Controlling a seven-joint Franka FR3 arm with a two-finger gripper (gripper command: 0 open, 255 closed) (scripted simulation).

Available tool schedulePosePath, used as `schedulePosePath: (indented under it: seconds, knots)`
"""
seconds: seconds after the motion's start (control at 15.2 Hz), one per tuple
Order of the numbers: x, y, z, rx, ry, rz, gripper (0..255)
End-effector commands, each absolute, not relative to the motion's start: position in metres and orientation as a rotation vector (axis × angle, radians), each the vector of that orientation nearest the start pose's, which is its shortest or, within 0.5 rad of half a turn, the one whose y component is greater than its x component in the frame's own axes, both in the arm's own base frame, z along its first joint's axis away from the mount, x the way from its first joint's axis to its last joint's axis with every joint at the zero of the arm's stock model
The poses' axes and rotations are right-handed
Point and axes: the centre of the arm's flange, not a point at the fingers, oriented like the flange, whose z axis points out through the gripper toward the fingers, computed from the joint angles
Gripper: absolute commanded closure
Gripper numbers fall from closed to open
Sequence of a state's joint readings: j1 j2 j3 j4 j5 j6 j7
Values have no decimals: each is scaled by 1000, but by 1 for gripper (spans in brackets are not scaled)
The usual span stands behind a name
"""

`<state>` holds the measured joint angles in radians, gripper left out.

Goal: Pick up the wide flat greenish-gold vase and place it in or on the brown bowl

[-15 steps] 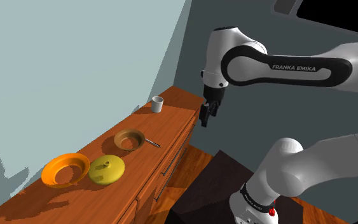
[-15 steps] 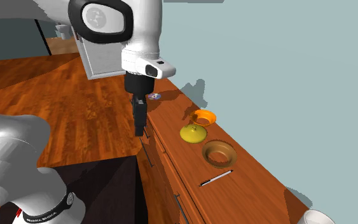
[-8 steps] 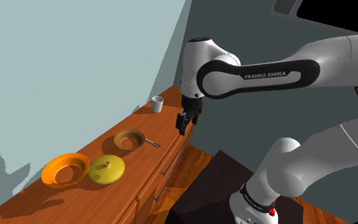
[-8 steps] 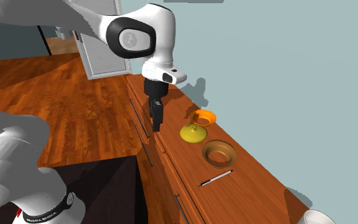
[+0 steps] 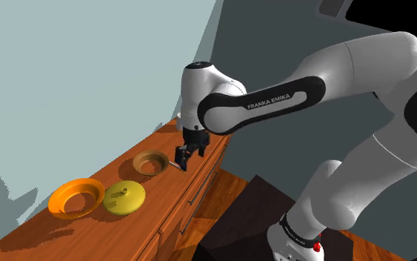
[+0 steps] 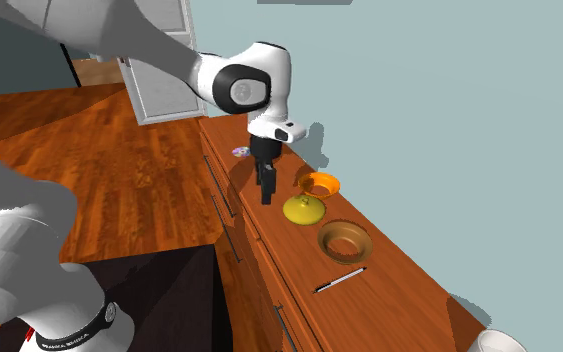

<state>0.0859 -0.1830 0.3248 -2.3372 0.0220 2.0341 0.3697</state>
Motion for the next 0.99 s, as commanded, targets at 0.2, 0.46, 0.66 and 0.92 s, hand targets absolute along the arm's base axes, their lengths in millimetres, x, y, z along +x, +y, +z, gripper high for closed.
schedulePosePath:
  seconds: [0.2,0.46,0.66,0.92]
  knots:
    - [460,231,360,-3218,-4,133,0]
    - [488,265,334,-3216,18,106,0]
    - [509,290,315,-3214,35,85,0]
    - [538,323,290,-3211,57,58,0]
